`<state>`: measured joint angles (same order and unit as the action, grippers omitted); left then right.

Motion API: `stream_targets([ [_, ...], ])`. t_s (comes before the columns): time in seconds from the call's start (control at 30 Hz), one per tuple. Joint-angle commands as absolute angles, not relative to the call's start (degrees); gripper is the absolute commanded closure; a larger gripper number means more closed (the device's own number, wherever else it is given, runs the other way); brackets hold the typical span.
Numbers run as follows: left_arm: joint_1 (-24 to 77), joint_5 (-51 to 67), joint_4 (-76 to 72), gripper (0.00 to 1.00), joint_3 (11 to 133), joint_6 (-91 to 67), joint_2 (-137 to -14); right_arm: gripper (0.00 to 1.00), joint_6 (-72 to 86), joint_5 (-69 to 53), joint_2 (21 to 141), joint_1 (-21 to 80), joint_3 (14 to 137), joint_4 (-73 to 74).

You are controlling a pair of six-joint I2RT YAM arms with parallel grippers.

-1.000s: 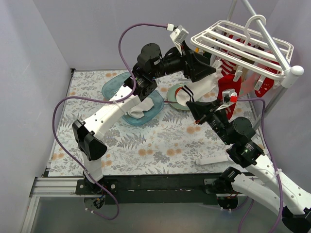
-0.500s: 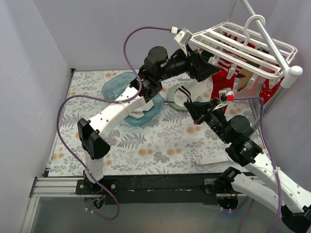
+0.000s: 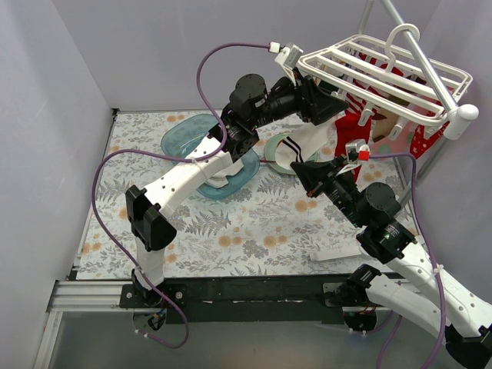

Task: Remove the socks clipped to the hanger
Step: Remove the sock from the hanger.

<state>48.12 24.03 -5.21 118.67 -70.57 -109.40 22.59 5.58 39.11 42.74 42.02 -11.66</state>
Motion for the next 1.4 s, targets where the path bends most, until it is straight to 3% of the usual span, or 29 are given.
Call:
stream_targets([
  [0.0,48.3,23.6,-6.9,0.38,119.9,-72.8,-109.1,0.99,22.5,5.0,38.3,42.6,43.8,-12.3],
  [0.8,47.6,25.8,-10.4,0.5,116.3,-76.7,-105.9,0.99,27.3,8.1,36.5,42.3,40.4,-11.5],
  [1.33,47.6,24.2,-9.9,0.51,115.8,-76.8,-105.3,0.99,28.3,8.0,37.9,41.4,40.6,-10.1],
  [1.37,47.6,23.7,-9.1,0.47,115.8,-75.9,-104.9,0.99,28.2,7.9,38.0,41.4,40.7,-9.9],
])
